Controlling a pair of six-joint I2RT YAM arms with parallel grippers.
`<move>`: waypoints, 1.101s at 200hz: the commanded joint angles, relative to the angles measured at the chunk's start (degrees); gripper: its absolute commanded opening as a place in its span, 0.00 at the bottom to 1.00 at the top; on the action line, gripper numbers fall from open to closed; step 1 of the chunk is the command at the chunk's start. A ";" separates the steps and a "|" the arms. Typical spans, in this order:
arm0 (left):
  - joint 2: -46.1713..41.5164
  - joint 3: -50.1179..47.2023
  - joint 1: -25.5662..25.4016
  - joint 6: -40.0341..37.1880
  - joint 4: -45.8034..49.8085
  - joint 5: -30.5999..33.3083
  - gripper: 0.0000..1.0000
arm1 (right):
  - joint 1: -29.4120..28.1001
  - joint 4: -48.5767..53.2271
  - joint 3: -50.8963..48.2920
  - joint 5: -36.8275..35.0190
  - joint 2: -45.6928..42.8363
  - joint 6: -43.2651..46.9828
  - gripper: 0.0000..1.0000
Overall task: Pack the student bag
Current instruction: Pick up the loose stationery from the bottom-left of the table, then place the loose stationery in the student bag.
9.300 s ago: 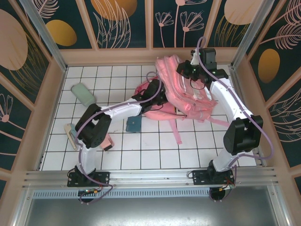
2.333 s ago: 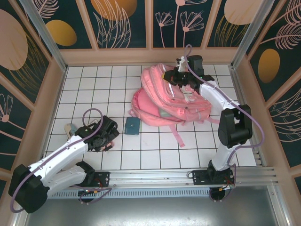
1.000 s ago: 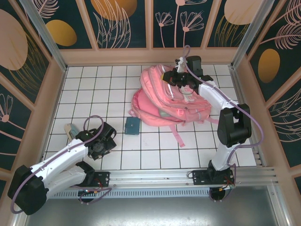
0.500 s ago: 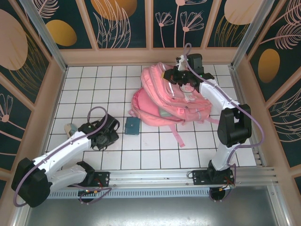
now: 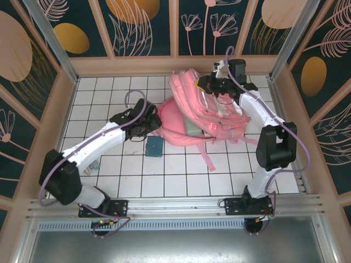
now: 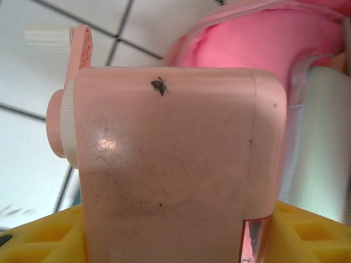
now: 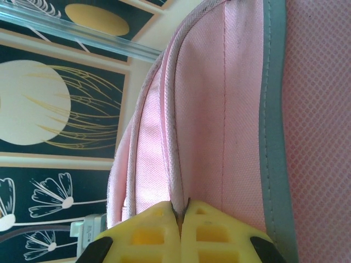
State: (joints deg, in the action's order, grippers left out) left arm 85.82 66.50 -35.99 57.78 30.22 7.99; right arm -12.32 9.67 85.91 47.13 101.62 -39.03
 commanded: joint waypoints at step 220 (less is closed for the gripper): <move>23.91 12.20 -9.32 -5.48 -4.69 -8.00 0.62 | 1.66 -5.70 2.05 1.26 -3.93 -1.13 0.00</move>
State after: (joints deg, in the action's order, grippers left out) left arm 111.15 79.83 -44.27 51.27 23.49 2.11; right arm -11.29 10.02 86.87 47.66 101.41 -39.81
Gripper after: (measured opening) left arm 0.606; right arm 0.066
